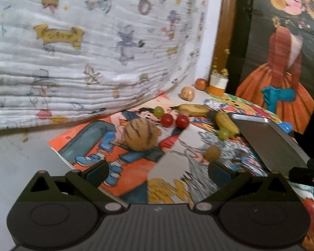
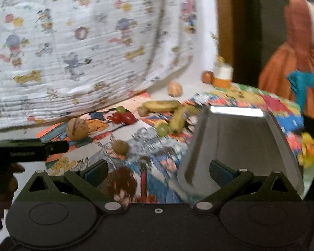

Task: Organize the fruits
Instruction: 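Grasp the striped melon with the left tool while the right tool grasps a small brown fruit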

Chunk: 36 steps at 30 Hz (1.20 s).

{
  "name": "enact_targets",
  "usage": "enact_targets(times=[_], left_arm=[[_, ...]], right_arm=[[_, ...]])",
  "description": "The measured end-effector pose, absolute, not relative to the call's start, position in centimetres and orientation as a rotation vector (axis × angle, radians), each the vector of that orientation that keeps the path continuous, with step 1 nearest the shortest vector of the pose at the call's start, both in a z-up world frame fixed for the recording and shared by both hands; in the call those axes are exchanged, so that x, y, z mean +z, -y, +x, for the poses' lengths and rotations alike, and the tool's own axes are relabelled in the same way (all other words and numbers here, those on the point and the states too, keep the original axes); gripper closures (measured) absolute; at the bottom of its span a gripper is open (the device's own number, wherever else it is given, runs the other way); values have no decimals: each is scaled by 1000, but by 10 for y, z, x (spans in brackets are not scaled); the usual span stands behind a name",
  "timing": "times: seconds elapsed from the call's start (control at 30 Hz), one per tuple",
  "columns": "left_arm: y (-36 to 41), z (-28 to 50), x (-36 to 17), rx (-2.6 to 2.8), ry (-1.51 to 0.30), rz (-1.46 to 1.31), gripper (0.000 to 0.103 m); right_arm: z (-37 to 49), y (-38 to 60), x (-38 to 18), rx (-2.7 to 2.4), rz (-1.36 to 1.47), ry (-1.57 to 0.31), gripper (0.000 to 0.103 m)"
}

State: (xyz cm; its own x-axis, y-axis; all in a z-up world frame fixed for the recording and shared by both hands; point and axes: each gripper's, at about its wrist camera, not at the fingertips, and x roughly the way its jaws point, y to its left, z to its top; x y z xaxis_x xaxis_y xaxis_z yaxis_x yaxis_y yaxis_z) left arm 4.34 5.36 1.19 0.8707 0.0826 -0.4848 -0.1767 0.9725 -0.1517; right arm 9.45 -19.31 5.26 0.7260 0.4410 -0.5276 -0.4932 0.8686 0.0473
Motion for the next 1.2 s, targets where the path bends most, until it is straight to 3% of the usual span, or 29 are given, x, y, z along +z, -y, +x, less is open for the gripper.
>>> enact_targets(times=[0.2, 0.5, 0.7, 0.87, 1.2], left_arm=[[-76, 72, 16, 153, -513, -216, 0], [-95, 116, 9, 138, -586, -255, 0], [-98, 133, -3, 140, -611, -267, 1], [-94, 139, -6, 125, -602, -227, 7], [-88, 144, -8, 139, -596, -197, 12]], right_arm=[[133, 159, 62, 653, -138, -620, 0], [166, 114, 27, 742, -207, -682, 4], [176, 102, 12, 748, -212, -704, 17], [178, 99, 5, 734, -199, -710, 33], [175, 97, 2, 740, -178, -674, 55]])
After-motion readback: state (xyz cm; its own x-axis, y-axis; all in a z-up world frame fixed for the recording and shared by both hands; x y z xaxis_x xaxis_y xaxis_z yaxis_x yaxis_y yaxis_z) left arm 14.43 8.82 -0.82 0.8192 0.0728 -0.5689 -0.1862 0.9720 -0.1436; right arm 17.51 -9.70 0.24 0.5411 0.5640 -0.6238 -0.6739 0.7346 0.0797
